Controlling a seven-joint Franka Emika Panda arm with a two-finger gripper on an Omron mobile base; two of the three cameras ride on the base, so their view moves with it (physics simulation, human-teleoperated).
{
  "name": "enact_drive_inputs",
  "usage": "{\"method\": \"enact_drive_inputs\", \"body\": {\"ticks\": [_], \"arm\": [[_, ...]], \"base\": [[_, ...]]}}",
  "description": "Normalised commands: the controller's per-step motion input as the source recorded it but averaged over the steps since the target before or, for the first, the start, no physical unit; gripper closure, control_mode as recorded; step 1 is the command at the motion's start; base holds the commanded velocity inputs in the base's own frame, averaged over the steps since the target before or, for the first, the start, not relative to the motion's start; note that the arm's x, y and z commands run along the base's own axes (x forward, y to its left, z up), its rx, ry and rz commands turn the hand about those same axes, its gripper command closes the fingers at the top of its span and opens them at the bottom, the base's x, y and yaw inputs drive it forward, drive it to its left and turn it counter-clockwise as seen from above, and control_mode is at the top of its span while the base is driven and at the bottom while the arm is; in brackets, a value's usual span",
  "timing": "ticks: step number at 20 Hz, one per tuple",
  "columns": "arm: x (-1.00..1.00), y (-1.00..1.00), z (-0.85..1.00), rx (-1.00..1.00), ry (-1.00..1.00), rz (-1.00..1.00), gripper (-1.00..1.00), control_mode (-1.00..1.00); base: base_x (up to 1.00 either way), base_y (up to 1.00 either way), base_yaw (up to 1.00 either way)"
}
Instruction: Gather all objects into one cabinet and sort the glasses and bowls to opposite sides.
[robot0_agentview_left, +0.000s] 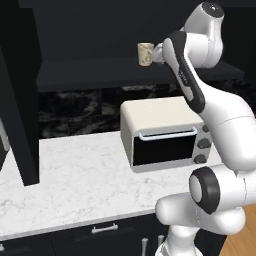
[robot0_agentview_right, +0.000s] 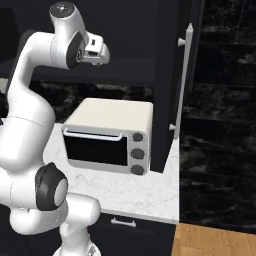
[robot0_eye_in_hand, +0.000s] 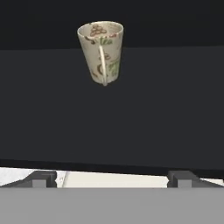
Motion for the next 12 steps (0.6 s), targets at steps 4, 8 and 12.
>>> {"method": "enact_drive_inputs", "body": {"ticks": [4, 8, 12], "arm": [[0.23, 0.05, 0.17, 0.02, -0.22, 0.00, -1.00, -1.00], [0.06, 0.00, 0.04, 0.00, -0.13, 0.00, -1.00, -1.00], [0.00, 0.01, 0.00, 0.00, -0.09, 0.00, -1.00, -1.00]], "base": [[0.00, 0.00, 0.00], [0.00, 0.00, 0.00], [0.00, 0.00, 0.00]]}}
